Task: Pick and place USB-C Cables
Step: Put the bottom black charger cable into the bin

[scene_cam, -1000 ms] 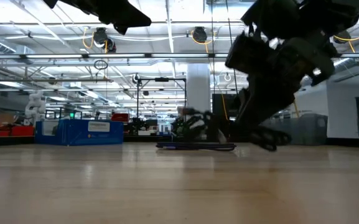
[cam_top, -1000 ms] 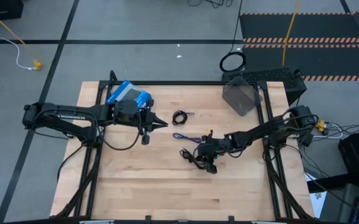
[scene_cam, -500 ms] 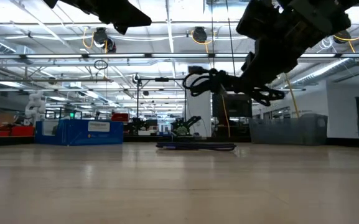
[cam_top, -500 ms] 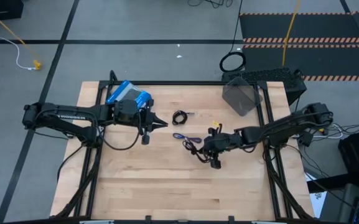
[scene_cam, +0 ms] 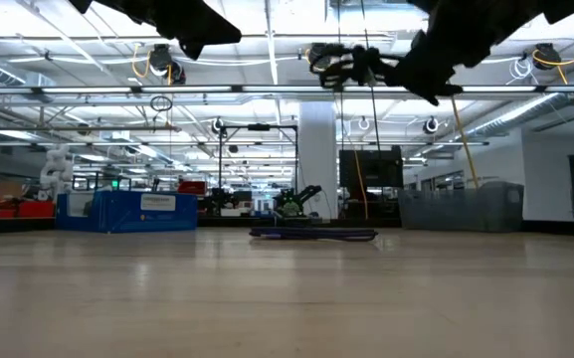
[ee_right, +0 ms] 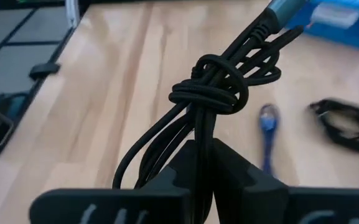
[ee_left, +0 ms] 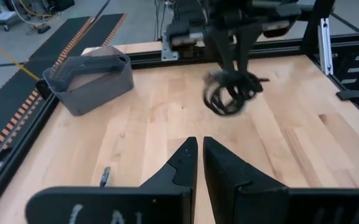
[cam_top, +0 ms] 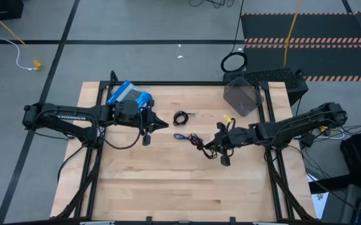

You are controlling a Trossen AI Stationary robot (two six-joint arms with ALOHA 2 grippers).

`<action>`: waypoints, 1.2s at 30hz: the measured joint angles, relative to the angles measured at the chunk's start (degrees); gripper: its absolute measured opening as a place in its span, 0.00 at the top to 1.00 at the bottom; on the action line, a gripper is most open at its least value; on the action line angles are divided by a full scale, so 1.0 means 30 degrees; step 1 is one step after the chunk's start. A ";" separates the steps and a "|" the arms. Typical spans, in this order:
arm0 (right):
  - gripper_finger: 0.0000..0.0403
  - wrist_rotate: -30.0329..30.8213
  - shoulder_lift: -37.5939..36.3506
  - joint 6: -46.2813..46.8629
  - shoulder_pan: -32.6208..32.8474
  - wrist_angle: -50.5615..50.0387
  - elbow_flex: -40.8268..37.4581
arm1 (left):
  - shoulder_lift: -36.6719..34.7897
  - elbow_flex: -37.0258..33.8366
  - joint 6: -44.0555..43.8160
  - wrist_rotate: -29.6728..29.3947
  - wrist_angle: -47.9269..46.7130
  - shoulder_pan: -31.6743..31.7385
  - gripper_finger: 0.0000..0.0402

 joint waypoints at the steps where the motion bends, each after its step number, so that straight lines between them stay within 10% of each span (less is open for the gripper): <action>1: 0.96 0.0479 -0.0316 -0.0208 0.0000 -0.0127 0.0000 | 0.0000 0.0000 -0.0073 -0.0002 0.0000 -0.0007 0.92; 36: 0.96 0.2386 -0.5640 -0.2310 -0.0158 -0.0517 0.0007 | 0.0000 0.0000 -0.0366 0.0005 0.1559 -0.1491 0.92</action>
